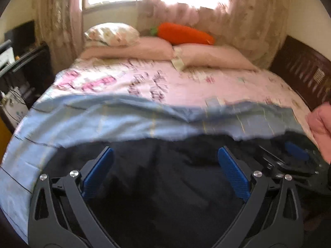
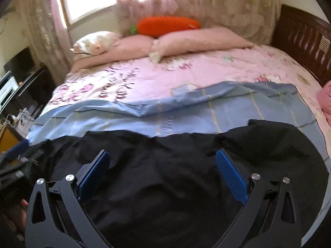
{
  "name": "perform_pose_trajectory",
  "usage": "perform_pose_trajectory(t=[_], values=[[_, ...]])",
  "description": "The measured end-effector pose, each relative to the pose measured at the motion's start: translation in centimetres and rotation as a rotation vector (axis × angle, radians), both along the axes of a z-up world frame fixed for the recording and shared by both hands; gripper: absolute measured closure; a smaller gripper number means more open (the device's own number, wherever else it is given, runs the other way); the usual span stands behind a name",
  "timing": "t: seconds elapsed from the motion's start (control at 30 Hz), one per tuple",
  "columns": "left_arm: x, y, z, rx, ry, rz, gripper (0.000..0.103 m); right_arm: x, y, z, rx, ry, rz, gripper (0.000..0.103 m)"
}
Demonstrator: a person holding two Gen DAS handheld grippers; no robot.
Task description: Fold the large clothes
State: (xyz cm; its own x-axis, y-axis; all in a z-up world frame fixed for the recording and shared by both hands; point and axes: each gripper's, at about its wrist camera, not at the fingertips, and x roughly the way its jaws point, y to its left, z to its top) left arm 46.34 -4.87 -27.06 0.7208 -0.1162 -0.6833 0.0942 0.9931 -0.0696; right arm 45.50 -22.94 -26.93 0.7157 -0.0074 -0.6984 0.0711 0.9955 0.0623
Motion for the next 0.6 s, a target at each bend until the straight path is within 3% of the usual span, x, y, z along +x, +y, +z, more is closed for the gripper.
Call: perform_pose_trajectory(t=[0.07,0.1,0.23,0.3,0.37,0.43,0.5,0.53,0.6], values=[[0.2,-0.3,-3.0,0.033,0.020,0.000,0.002,0.2,-0.1,-2.6,-0.069,0.016,-0.016,0.001],[-0.2,-0.2,-4.5,0.066,-0.019,-0.015,0.002,0.3,-0.5,-3.8,-0.101,0.030,-0.028,0.001],[-0.3,2.1,-4.7,0.246,-0.151,-0.052,0.002,-0.3,-4.3,-3.6,-0.150,-0.040,-0.059,0.001],[0.5,5.2,-4.8,0.237,-0.134,-0.018,0.002,-1.2,-7.4,-3.2,-0.148,-0.074,-0.082,0.001],[0.9,9.0,-4.4,0.238,-0.120,0.076,0.002,-2.3,-9.0,-2.9,-0.233,-0.095,-0.134,0.001],[0.8,12.0,-3.9,0.160,-0.093,0.152,0.002,-3.0,-10.6,-2.6,-0.277,-0.082,-0.233,0.001],[0.0,11.7,-2.9,0.182,-0.115,0.198,0.002,-3.9,-11.5,-1.1,-0.219,-0.088,-0.331,0.001],[-1.0,10.2,-1.5,0.212,-0.175,0.195,0.002,-4.3,-10.8,-0.1,-0.194,-0.124,-0.333,0.001],[-2.1,7.6,1.0,0.151,-0.246,0.121,0.002,-4.0,-8.1,1.2,-0.145,-0.173,-0.216,0.001]])
